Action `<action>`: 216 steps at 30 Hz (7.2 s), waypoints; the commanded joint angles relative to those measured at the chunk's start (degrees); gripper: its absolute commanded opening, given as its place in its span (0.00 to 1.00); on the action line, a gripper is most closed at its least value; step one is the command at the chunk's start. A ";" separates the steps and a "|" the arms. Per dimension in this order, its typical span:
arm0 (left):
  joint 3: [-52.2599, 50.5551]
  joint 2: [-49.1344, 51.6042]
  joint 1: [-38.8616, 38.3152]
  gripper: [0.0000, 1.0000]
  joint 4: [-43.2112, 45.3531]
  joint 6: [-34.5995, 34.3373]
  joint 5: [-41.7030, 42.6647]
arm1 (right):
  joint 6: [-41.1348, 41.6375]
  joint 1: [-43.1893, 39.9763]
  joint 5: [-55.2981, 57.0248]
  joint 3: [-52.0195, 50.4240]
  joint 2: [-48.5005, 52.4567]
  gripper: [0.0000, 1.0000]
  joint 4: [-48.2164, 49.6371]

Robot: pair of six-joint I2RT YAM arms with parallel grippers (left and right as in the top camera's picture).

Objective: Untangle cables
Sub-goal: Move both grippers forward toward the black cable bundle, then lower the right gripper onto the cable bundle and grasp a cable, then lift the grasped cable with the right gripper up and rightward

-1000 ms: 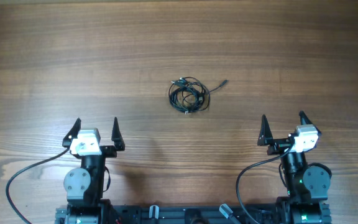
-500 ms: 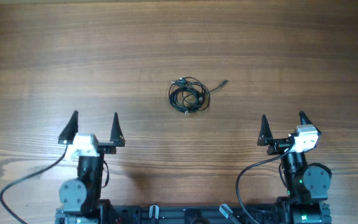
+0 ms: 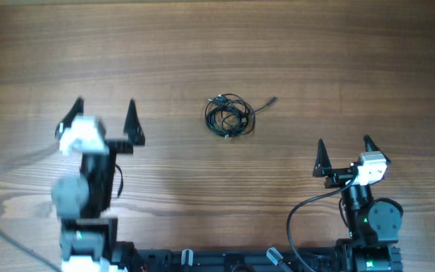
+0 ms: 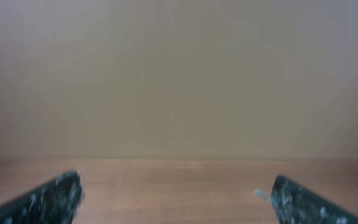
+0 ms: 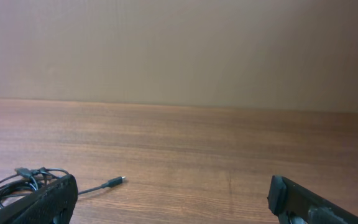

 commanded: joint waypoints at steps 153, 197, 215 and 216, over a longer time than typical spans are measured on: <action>38.16 53.05 -0.07 1.00 -58.55 -60.13 4.15 | 17.27 32.46 -3.21 82.40 118.88 0.31 -37.94; 38.16 53.05 -0.07 1.00 -59.63 -60.13 4.15 | 24.90 32.44 -6.93 93.50 85.05 0.04 -27.61; 38.16 53.05 -0.07 1.00 -59.60 -60.13 3.52 | 26.23 29.75 -0.55 105.81 79.80 0.04 -16.13; 38.16 53.05 -0.07 1.00 -59.60 -60.13 3.52 | 26.69 29.75 -0.92 105.79 80.65 0.04 -18.75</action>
